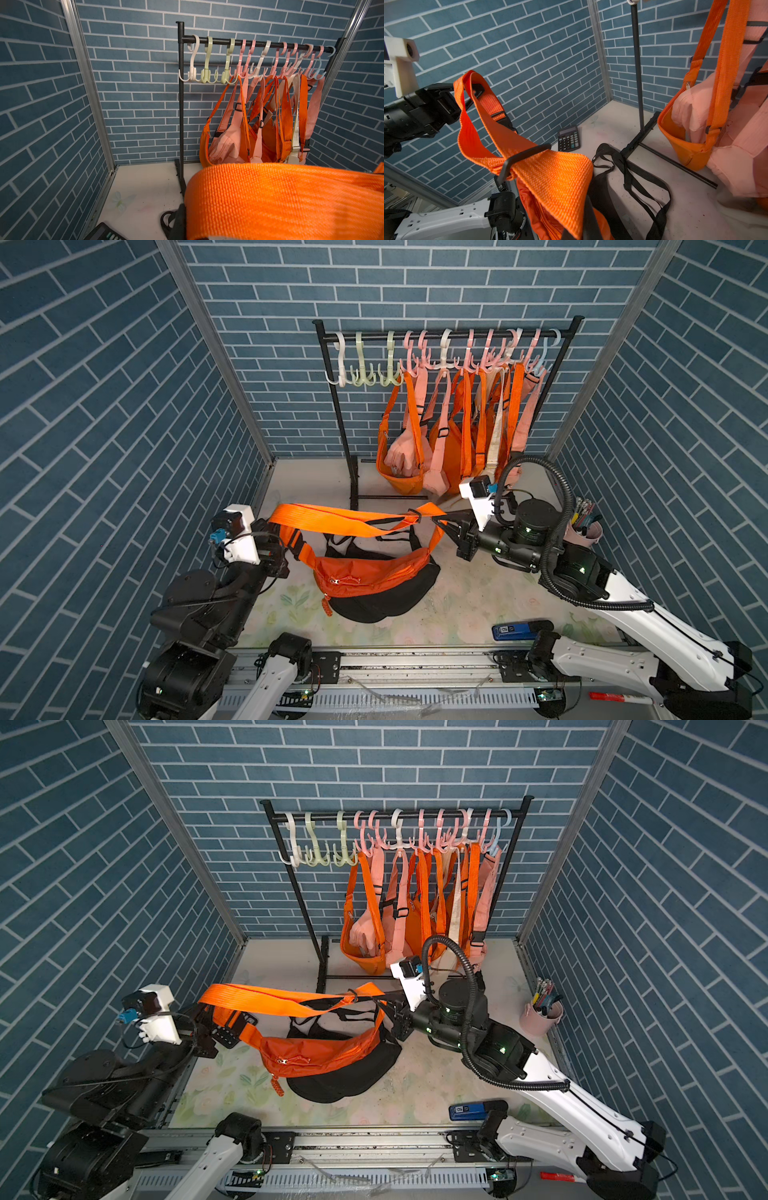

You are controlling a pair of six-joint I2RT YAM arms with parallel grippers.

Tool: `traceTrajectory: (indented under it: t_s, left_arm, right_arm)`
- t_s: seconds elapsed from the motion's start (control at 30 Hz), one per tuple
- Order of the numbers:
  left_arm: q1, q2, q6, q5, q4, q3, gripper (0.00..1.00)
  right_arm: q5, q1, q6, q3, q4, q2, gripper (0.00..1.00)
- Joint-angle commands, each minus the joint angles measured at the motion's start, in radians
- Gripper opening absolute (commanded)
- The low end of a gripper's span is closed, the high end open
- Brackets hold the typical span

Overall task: Take the bag off the hook
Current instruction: Place the bag inside the bag.

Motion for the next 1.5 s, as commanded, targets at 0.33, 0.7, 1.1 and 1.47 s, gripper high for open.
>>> traceTrajectory:
  t_s: [0.33, 0.7, 1.1, 1.47]
  left_arm:
    - [-0.009, -0.274, -0.153, -0.132, -0.209, -0.114, 0.00]
    - [-0.014, -0.113, -0.217, -0.140, -0.147, -0.241, 0.00]
    - [-0.014, 0.316, -0.331, -0.160, 0.267, -0.385, 0.00]
    - [-0.006, 0.610, -0.306, -0.234, 0.443, -0.349, 0.00]
  right_arm:
    - [0.305, 0.366, -0.150, -0.106, 0.126, -0.018, 0.00]
    - [0.397, 0.256, -0.006, -0.243, 0.260, 0.047, 0.00]
    - [0.192, -0.093, 0.193, -0.270, 0.337, 0.364, 0.00]
    - [0.121, -0.247, 0.210, -0.235, 0.315, 0.494, 0.00]
